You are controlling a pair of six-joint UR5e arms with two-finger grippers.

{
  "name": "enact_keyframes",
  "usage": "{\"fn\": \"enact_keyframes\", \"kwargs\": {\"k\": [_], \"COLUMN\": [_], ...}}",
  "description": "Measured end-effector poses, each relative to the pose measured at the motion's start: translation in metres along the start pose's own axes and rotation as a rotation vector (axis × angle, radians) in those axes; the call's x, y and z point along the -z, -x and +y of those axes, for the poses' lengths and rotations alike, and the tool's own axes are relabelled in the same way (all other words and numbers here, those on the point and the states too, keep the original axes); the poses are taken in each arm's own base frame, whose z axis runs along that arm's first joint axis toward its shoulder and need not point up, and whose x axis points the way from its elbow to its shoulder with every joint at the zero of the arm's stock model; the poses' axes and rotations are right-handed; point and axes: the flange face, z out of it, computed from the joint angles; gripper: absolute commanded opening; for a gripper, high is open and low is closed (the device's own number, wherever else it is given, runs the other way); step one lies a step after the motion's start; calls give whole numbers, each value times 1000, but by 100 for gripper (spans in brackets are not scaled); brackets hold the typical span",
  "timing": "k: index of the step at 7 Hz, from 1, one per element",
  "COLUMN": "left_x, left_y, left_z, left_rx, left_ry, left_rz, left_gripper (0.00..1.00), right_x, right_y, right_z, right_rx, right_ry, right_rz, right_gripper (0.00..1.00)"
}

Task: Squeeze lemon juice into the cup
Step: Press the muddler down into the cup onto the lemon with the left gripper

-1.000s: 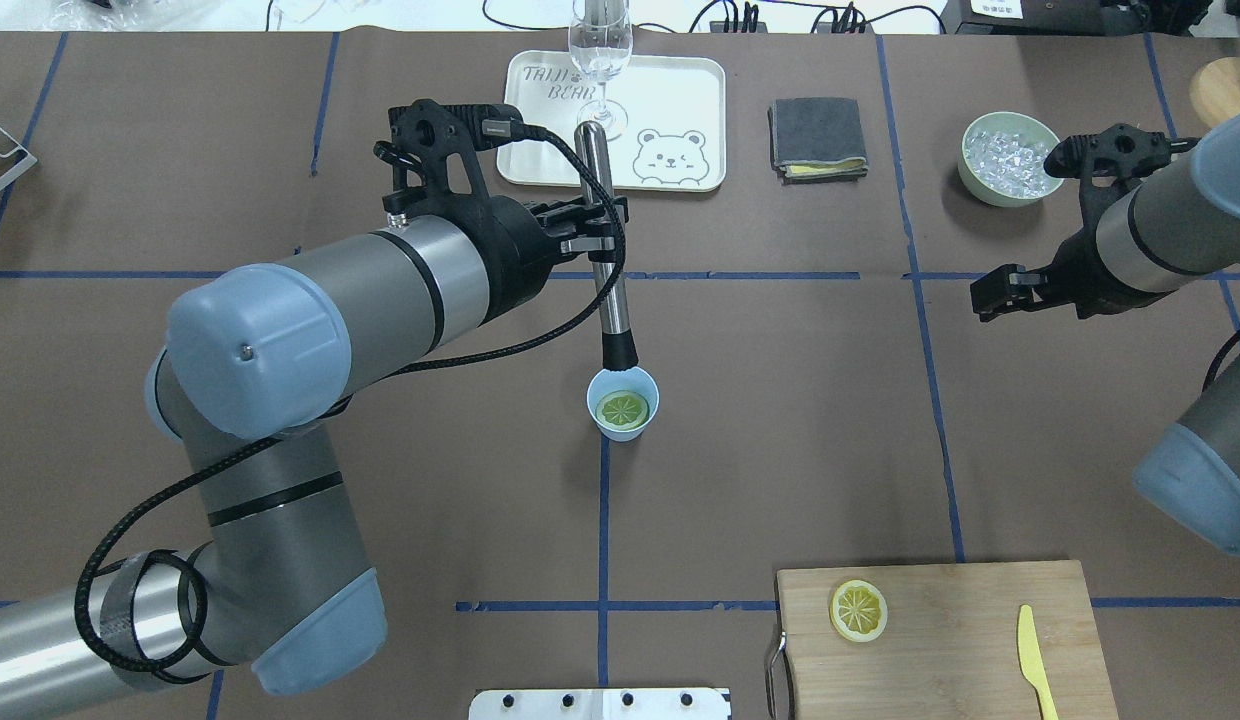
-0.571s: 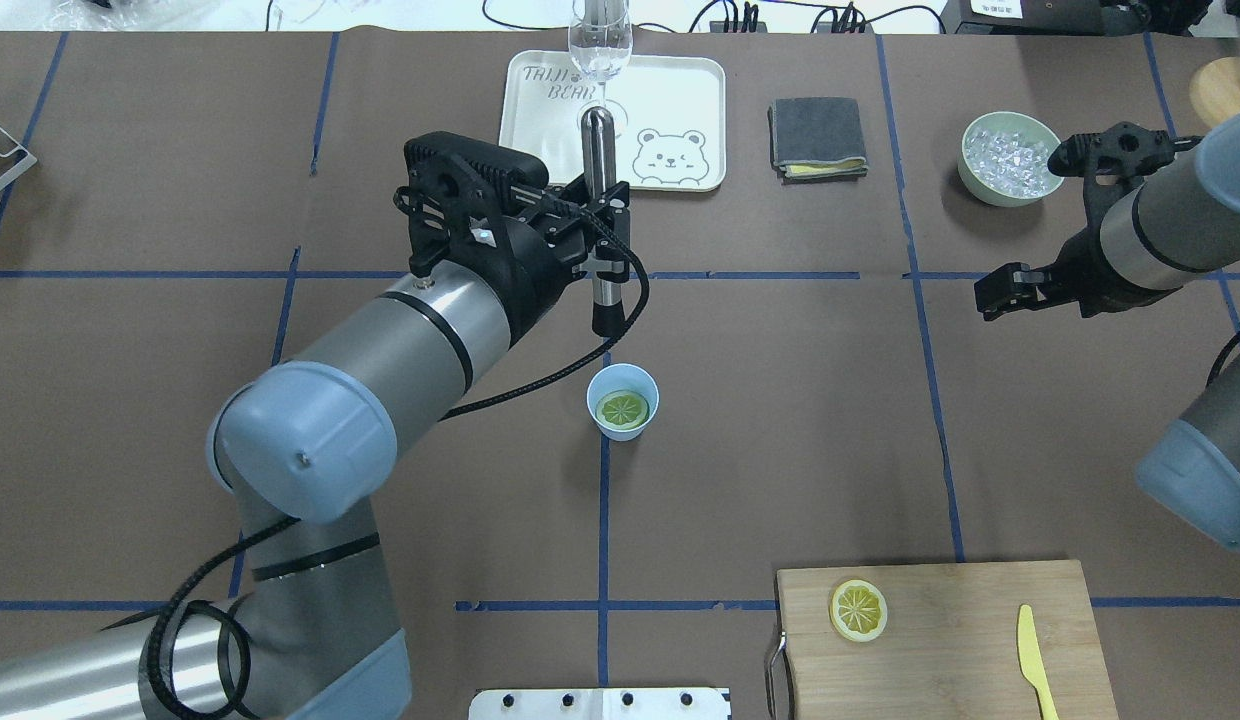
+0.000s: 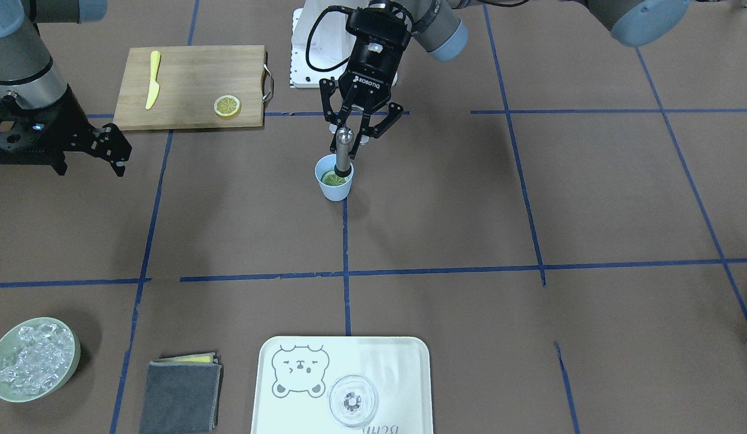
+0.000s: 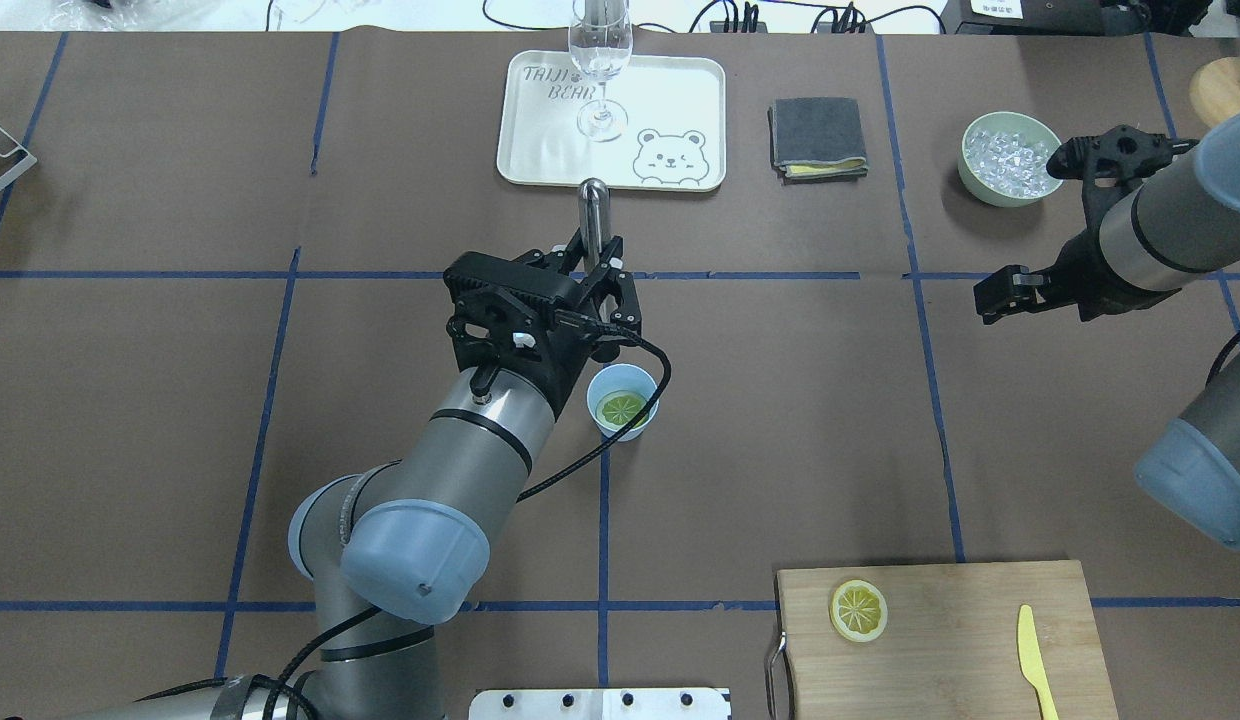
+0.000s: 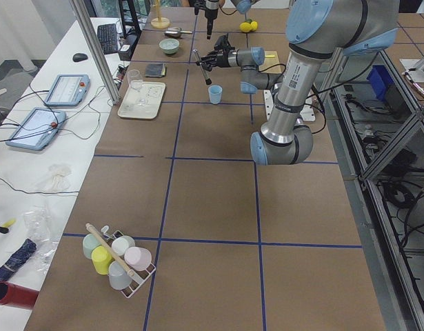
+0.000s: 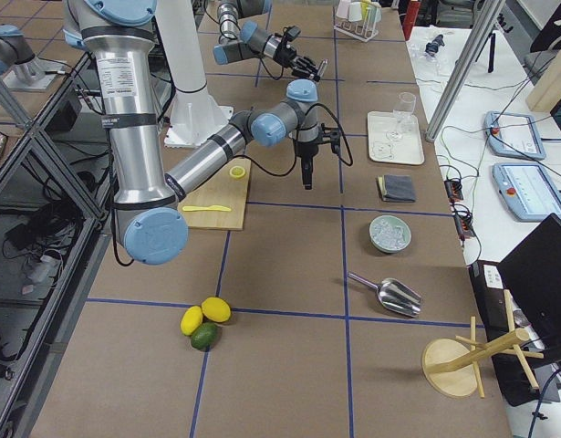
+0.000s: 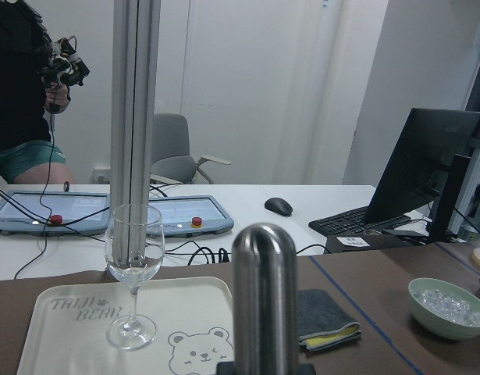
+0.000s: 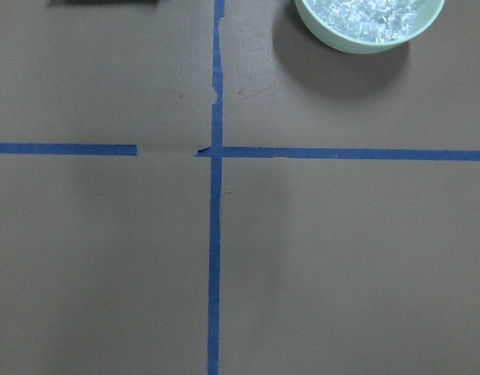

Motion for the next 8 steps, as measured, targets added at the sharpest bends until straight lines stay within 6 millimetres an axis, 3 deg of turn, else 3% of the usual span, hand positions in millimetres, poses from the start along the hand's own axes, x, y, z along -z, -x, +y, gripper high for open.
{"fn": "enact_keyframes", "kwargs": {"k": [5,8], "left_x": [-11,-3], "left_y": [-14,-18], "left_z": [41,43], "left_rx": [6,21], "left_ry": [7,7], "left_rz": [4,26], "left_gripper": [0,0], "right_x": [-6,-19], "right_y": [-6,-24], "right_z": [0,-4], "right_rx": [12,17], "right_ry": [37,39], "right_rz": [-19,-62], "right_gripper": [100,100]}}
